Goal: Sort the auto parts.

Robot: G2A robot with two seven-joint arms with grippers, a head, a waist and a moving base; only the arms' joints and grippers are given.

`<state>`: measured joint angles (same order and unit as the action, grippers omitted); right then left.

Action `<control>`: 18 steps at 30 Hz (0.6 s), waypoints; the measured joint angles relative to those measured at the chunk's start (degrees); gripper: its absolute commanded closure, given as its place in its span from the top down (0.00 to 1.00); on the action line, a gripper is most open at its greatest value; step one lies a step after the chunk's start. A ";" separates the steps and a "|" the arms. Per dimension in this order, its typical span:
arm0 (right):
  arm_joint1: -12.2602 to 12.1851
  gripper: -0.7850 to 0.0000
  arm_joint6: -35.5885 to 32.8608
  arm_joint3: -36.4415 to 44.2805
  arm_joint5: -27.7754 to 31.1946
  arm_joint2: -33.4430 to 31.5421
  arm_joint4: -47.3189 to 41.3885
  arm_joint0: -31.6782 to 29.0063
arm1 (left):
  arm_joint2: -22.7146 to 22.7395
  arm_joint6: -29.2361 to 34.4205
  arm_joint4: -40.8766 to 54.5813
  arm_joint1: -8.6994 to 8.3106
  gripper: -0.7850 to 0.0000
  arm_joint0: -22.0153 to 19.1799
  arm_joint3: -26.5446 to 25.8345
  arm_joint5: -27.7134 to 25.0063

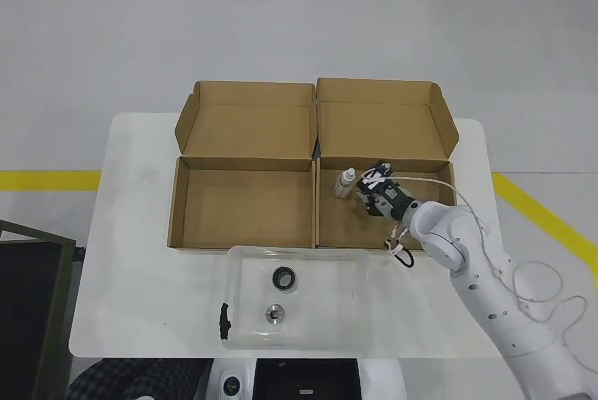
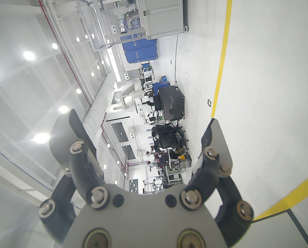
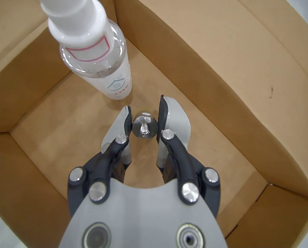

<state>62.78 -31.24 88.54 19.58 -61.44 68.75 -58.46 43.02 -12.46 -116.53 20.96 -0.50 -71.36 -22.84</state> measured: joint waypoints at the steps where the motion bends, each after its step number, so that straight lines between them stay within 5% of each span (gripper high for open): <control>1: 0.09 0.38 0.00 -0.16 -0.14 0.20 0.13 0.11 | 0.00 0.00 0.00 0.00 1.00 0.00 0.00 0.00; 10: -0.07 0.62 0.74 2.07 -0.11 -1.20 1.96 -1.15 | 0.00 0.00 0.00 0.00 1.00 0.00 0.00 0.00; 18: -1.23 0.71 1.53 9.61 2.08 -6.00 2.89 -6.58 | 0.00 0.00 0.00 0.00 1.00 0.00 0.00 0.00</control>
<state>61.55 -29.71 98.14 21.66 -67.45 71.63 -65.04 43.02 -12.46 -116.53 20.96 -0.50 -71.36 -22.84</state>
